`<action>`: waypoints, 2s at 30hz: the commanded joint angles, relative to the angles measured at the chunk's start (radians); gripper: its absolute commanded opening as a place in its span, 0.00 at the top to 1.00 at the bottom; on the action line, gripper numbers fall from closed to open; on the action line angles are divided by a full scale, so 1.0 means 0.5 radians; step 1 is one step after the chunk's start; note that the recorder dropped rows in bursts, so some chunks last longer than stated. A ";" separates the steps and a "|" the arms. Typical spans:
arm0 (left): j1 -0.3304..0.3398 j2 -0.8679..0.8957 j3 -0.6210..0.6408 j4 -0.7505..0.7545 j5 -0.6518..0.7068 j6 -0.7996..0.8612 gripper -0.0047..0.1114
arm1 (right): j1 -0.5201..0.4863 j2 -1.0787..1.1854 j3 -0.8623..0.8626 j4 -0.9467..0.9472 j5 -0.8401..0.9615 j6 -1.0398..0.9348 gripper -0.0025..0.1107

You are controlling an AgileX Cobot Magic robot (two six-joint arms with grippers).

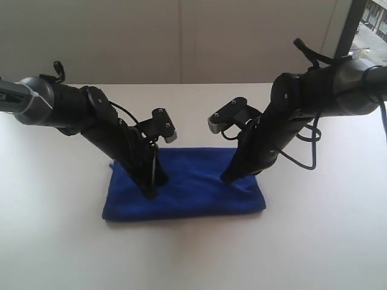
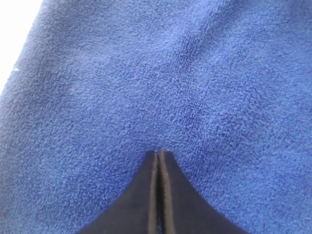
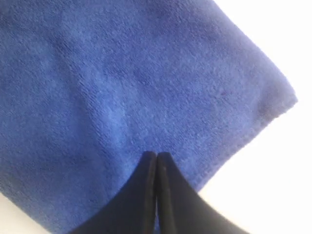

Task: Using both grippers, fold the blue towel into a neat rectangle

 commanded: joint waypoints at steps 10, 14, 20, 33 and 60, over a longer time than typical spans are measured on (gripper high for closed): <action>0.079 0.004 0.038 0.272 0.074 0.068 0.96 | -0.007 -0.001 0.006 0.010 -0.066 -0.025 0.98; 0.079 -0.131 0.038 0.167 0.009 0.068 0.96 | -0.007 -0.001 0.006 0.010 -0.161 -0.021 0.98; 0.079 -0.397 0.038 0.077 -0.001 0.049 0.96 | -0.007 -0.014 0.006 0.010 -0.222 -0.021 0.98; 0.334 -1.090 0.235 0.077 -0.099 -0.635 0.96 | -0.024 -0.714 0.092 -0.028 -0.343 0.148 0.98; 0.402 -3.830 2.276 -0.024 -0.817 -1.267 0.96 | -0.067 -2.674 1.535 -0.046 -0.866 0.748 0.98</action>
